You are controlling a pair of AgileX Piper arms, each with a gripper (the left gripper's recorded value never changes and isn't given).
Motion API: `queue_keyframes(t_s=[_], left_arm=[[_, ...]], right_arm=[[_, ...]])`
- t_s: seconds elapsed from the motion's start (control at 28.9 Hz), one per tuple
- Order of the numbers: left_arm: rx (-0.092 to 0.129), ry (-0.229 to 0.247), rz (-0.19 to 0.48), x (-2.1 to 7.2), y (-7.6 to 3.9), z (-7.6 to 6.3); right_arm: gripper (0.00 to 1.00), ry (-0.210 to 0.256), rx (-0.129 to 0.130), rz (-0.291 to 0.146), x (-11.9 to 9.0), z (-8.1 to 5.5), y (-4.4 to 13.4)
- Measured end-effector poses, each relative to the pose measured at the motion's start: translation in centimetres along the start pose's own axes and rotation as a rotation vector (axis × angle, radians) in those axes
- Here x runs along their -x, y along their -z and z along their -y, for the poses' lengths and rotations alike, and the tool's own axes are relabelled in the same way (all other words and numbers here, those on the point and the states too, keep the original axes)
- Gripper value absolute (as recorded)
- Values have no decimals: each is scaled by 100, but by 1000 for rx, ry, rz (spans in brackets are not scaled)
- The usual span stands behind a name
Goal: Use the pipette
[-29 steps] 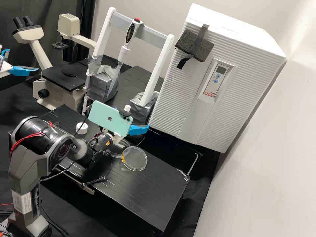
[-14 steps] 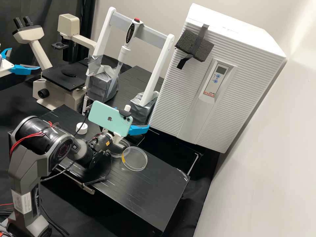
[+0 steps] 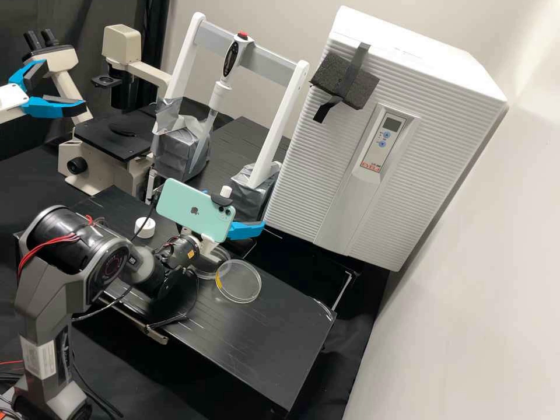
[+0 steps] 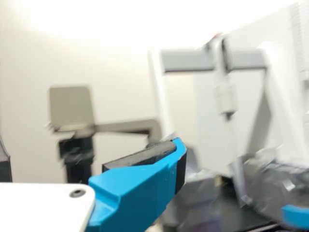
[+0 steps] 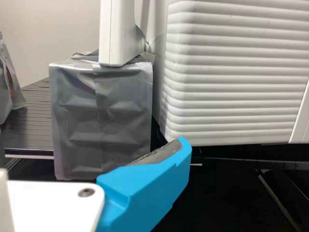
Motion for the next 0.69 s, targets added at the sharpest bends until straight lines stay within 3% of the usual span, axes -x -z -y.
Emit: queue_keyframes(t_s=[0.24, 0.38, 0.45, 0.59, 0.69], left_arm=[[11, -34, 53, -34, -131, -77], [31, -28, 58, -80, -165, -47], [33, -22, 55, -137, -172, -12], [55, -7, 36, -221, -167, 61], [47, -1, 12, -287, -143, 110]], right_arm=[[100, -6, 0, -13, 72, -52, 37], [100, -34, -50, -93, 244, -234, 231], [100, -60, -70, -158, 335, -340, 382], [100, -67, -77, -242, 388, -417, 650], [100, -45, -85, -291, 357, -449, 885]])
